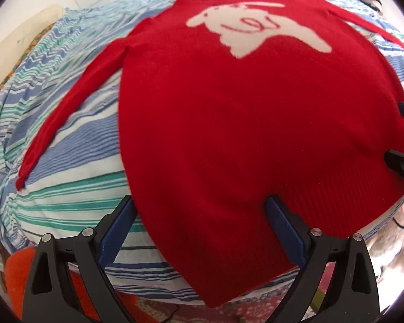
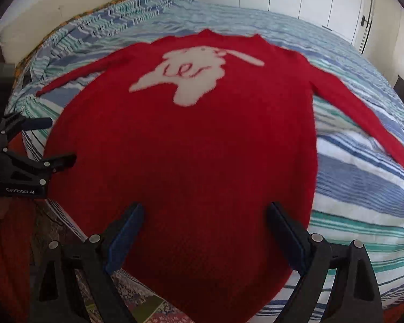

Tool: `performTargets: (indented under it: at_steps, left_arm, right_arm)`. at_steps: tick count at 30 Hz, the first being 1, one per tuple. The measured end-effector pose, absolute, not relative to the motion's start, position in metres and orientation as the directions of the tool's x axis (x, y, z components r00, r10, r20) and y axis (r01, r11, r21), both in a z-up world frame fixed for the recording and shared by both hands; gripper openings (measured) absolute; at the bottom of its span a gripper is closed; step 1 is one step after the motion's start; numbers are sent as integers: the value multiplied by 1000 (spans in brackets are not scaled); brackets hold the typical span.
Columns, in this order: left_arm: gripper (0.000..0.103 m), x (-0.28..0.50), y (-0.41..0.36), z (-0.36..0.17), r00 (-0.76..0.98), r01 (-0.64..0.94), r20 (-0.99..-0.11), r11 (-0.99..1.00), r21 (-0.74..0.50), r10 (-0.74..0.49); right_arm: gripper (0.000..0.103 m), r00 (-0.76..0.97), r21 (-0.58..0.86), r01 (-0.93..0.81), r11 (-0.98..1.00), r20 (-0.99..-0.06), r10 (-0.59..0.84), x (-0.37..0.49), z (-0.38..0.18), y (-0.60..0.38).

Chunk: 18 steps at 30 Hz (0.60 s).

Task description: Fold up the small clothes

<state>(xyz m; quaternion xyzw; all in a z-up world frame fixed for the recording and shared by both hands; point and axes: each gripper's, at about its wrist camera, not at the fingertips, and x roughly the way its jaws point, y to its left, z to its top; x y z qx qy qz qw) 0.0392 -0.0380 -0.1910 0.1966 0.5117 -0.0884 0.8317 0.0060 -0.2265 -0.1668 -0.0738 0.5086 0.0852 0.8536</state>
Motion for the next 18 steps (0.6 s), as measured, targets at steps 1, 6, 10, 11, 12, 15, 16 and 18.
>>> performTargets:
  at_steps: [1,6,10,11,12,15,16,18]
  left_arm:
    - [101,41,-36,-190,461,337,-886,914,227,50]
    - [103,46,-24,-189,413,319,-911,937,146,1]
    - [103,42,-26,-188,421,327,-907,932,155,3]
    - [103,41,-25,-188,419,328,-908,932,152,1]
    - [103,41,-25,-187,416,327,-909,933,148,-2]
    - [103,40,-27,-188,413,328,-911,933,146,-3]
    - [103,40,-28,-188,413,329,-911,933,147,-2]
    - [103,44,-27,-189,411,330,-912,933,146,-3]
  right_arm:
    - [94,484,-40,-220,975,-872,73,3,-172,-228]
    - [99,484,-18,-215,976,-870,91,4,-173,-232]
    - [101,487,-23,-217,976,-869,88,5,-174,-230]
    - [102,487,-25,-219,975,-869,87,6,-174,-230]
    - [102,487,-27,-221,975,-869,87,6,-174,-229]
    - [102,487,-29,-225,974,-869,86,6,-174,-229]
    - [102,487,-30,-226,974,-869,87,6,-174,-229]
    - [102,489,-30,-228,973,-868,88,5,-174,-229]
